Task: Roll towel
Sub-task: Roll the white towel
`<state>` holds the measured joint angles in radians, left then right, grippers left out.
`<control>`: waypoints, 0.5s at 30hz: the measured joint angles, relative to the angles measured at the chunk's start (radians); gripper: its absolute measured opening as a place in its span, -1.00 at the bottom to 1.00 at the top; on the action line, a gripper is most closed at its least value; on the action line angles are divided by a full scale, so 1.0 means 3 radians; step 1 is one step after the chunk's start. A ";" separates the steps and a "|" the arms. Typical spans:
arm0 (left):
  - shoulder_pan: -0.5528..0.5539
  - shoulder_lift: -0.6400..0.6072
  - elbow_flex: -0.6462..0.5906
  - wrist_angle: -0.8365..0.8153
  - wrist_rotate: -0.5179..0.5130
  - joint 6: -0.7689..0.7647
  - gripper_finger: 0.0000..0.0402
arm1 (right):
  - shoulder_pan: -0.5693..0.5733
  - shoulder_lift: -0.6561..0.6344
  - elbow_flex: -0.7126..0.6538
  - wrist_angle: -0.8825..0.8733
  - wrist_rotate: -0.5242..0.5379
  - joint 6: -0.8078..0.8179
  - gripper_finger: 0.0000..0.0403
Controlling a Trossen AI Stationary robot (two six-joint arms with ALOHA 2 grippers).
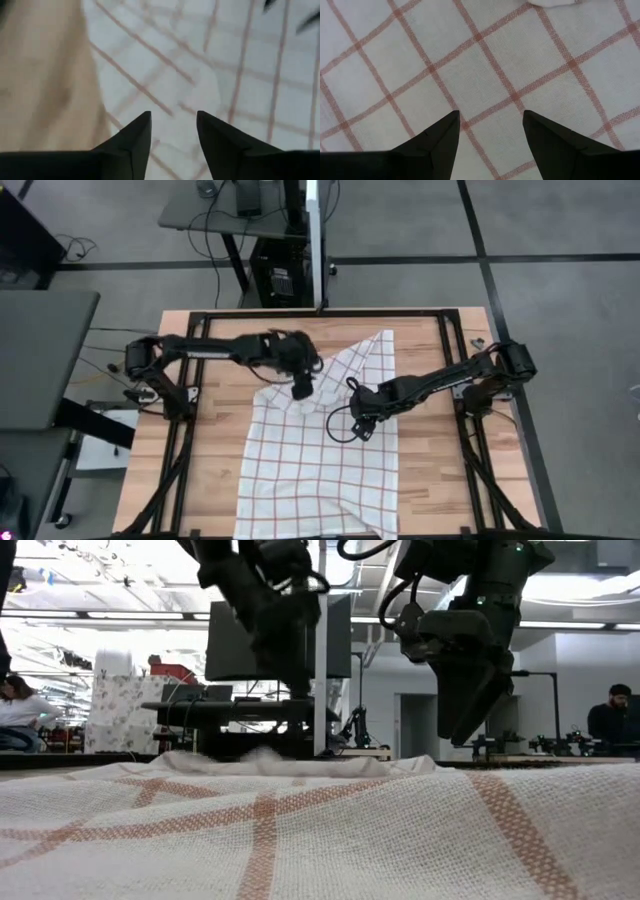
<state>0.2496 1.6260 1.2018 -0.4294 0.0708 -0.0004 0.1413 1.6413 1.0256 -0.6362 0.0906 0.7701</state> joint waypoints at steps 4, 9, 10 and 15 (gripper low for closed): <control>0.0261 0.0043 -0.0043 0.0104 0.0632 -0.0169 -0.19 | 0.0002 0.0000 0.0000 0.0000 -0.0003 0.0103 0.06; 0.0205 0.0291 -0.0093 0.0082 0.0826 -0.0060 -0.13 | 0.0031 0.0000 0.0000 0.0003 -0.0004 0.0176 0.06; 0.0172 0.0370 -0.0093 0.0096 0.0819 -0.0019 -0.13 | 0.0029 0.0000 0.0000 0.0001 -0.0005 0.0177 0.06; 0.0102 0.0716 -0.0095 0.0183 0.0447 0.0075 -0.12 | 0.0032 0.0000 0.0000 0.0004 -0.0007 0.0262 0.06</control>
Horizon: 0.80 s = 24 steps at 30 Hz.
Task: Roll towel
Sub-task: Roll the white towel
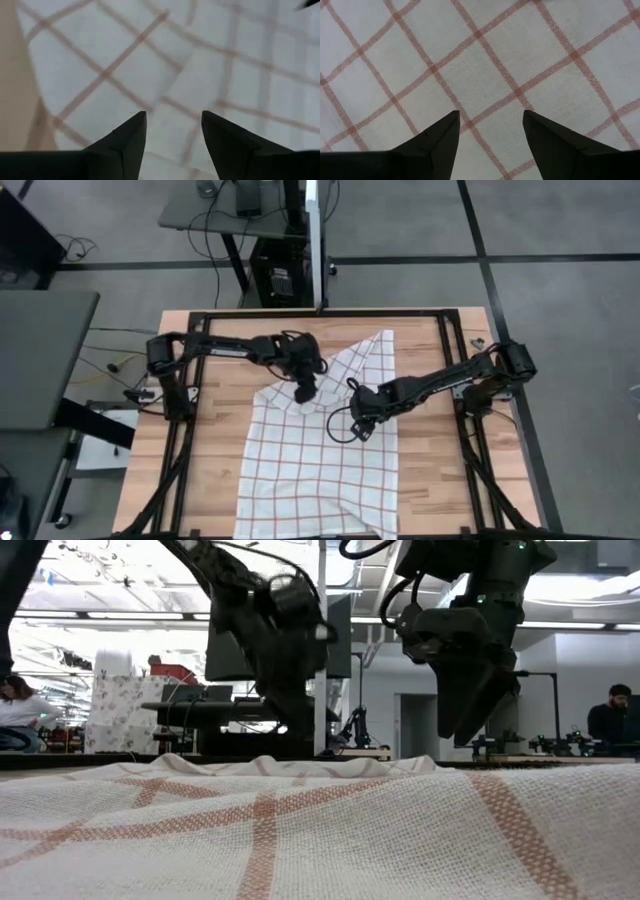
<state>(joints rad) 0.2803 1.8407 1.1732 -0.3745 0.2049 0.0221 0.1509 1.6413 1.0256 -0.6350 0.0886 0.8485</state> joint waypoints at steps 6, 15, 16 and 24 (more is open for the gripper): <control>-0.0016 0.0274 0.0001 -0.0011 -0.0132 0.0168 -0.12 | 0.0000 0.0000 0.0000 0.0001 0.0000 -0.0002 0.06; -0.0160 0.0275 0.0000 0.0036 -0.0090 0.0703 -0.16 | 0.0000 0.0000 0.0000 -0.0002 0.0001 -0.0050 0.06; -0.0167 0.0275 0.0000 0.0035 -0.0091 0.0742 -0.16 | 0.0000 0.0000 0.0000 -0.0003 0.0001 -0.0062 0.06; -0.0199 0.0263 0.0003 -0.0032 -0.0364 0.0878 -0.16 | -0.0004 0.0000 0.0000 -0.0006 0.0005 -0.0115 0.06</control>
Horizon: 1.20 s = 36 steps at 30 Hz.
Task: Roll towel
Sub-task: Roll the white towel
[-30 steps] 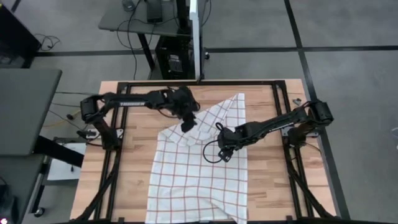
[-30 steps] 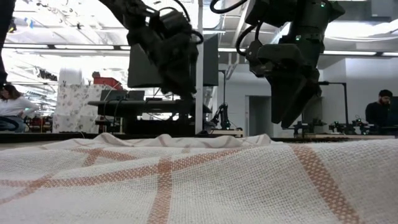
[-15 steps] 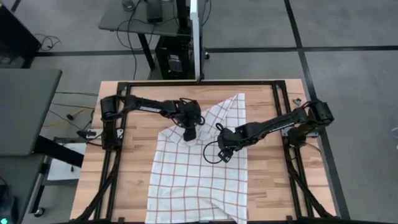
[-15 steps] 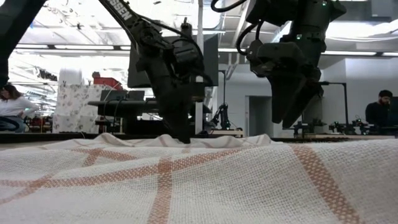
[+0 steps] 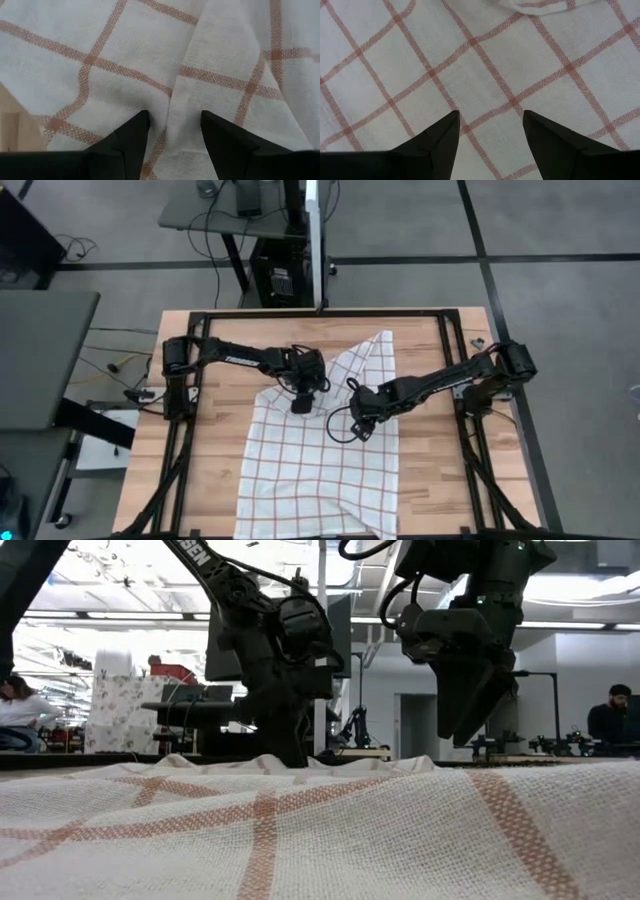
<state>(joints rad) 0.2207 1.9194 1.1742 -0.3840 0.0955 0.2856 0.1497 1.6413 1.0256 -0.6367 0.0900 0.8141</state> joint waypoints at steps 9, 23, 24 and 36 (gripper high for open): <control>0.0000 -0.0208 0.0069 -0.0085 -0.0302 -0.0021 -0.16 | 0.0000 0.0000 0.0000 0.0002 0.0007 -0.0012 0.06; -0.0002 -0.0029 0.0053 -0.0229 -0.0195 -0.0066 -0.19 | 0.0001 0.0000 0.0000 -0.0004 0.0040 -0.0013 0.06; -0.0003 -0.0031 0.0054 -0.0237 -0.0218 -0.0066 -0.21 | 0.0001 0.0000 0.0000 -0.0011 0.0047 -0.0014 0.06; -0.0003 -0.0050 0.0057 -0.0267 -0.0314 -0.0058 -0.90 | 0.0001 0.0000 0.0000 -0.0019 0.0071 -0.0048 0.06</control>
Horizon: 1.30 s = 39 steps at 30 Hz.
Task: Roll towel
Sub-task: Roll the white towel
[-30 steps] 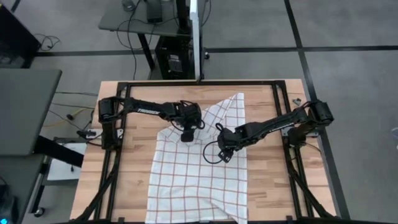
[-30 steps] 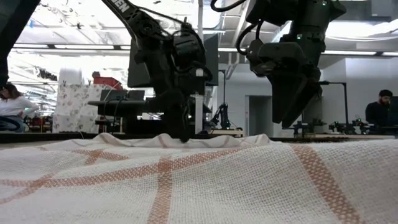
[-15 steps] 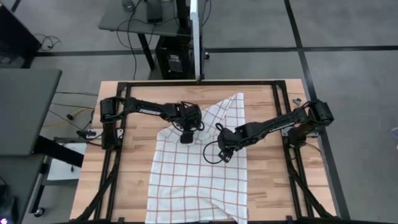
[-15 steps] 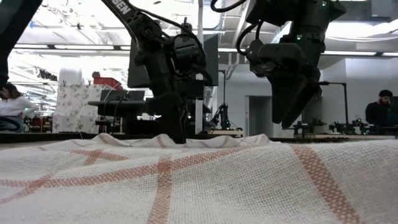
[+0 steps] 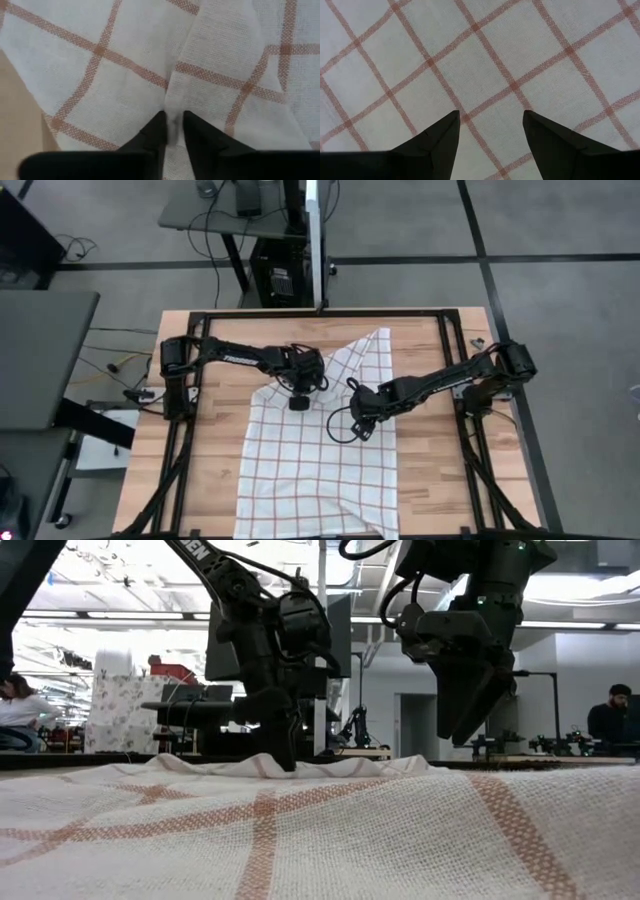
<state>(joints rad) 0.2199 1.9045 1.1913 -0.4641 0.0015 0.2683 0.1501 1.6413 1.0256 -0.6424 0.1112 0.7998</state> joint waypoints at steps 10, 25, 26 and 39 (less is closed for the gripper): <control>0.0001 0.0000 0.0499 -0.0729 -0.0022 0.0085 -0.89 | -0.0007 0.0000 -0.0001 -0.0107 0.0000 -0.0057 0.06; 0.0153 -0.0060 0.0801 -0.1307 -0.0447 0.0349 -0.99 | 0.0009 0.0001 -0.0176 0.0045 0.0001 0.0099 0.06; 0.0224 -0.0098 0.0801 -0.1338 -0.0472 0.0317 -0.99 | 0.0019 0.0001 -0.0211 0.0065 0.0001 0.0151 0.06; 0.1547 -0.0511 0.0801 -0.1497 -0.0481 0.0412 -1.00 | 0.0032 0.0001 -0.0337 0.0381 -0.0001 0.0475 0.06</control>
<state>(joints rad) 0.6841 1.7512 1.4315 -0.9131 -0.1430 0.3920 0.1597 1.6417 0.9245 -0.5279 0.1108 0.9422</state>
